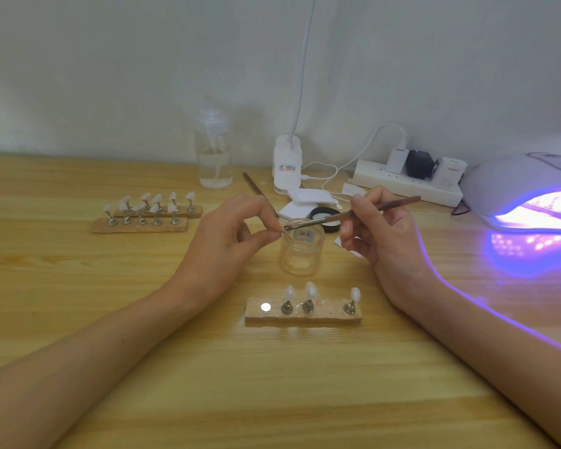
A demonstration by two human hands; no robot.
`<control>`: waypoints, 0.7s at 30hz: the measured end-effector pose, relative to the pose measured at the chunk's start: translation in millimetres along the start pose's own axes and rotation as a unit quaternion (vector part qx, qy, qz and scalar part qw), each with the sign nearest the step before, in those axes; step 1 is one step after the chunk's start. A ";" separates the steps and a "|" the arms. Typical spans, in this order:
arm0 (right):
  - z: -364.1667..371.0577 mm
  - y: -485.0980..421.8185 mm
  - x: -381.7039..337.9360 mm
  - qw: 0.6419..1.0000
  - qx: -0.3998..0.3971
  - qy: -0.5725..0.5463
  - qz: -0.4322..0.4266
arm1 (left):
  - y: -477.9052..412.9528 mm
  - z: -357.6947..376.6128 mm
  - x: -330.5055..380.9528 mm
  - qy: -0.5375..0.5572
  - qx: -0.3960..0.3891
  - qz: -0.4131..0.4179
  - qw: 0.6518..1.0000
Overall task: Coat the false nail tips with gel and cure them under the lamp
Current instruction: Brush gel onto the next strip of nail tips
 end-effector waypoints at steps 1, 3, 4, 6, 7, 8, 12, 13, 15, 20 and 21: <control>0.2 0.3 0.7 1.000 0.002 0.008 0.000 | 0.1 -0.1 0.1 -0.001 0.000 0.001 1.000; -3.1 -0.7 1.7 1.000 0.021 0.012 0.003 | -0.4 -0.2 0.0 0.000 0.001 0.000 1.000; -4.7 -1.2 1.9 1.000 0.028 0.006 0.005 | -0.4 -0.3 -0.2 0.002 0.001 -0.001 1.000; -4.5 -1.4 1.2 1.000 0.020 -0.014 0.008 | 0.1 -0.4 -0.1 0.003 0.000 -0.001 1.000; -2.8 -0.7 0.6 1.000 0.010 -0.019 0.008 | 0.3 -0.3 0.0 0.002 -0.001 0.000 1.000; -1.1 0.0 0.4 1.000 0.001 -0.014 0.006 | 0.5 -0.5 0.1 0.001 -0.001 0.001 1.000; -4.4 -0.7 1.2 1.000 0.025 0.006 0.002 | 0.0 -0.7 -0.2 0.001 0.000 -0.002 1.000; -5.5 -1.1 1.3 1.000 0.029 -0.004 0.004 | 0.1 -0.5 -0.2 0.000 -0.001 -0.002 1.000; -3.2 -0.4 0.3 1.000 0.012 -0.017 0.003 | 0.5 -0.3 0.1 0.001 -0.001 -0.003 1.000; -5.0 -1.2 1.8 1.000 0.030 0.008 -0.001 | 0.7 -0.7 -0.1 0.006 0.001 -0.012 1.000; -5.9 -1.6 1.6 0.999 0.033 -0.002 0.000 | 0.8 -0.7 -0.1 0.006 0.000 -0.013 1.000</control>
Point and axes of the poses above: each hand's wrist, its own y-axis away from the middle knuckle, its own z-axis out of the palm, x = y × z, the point moved 6 cm from there along -y, towards the middle knuckle, and after that the axes turned 13 degrees about x, right-handed, at the moved point
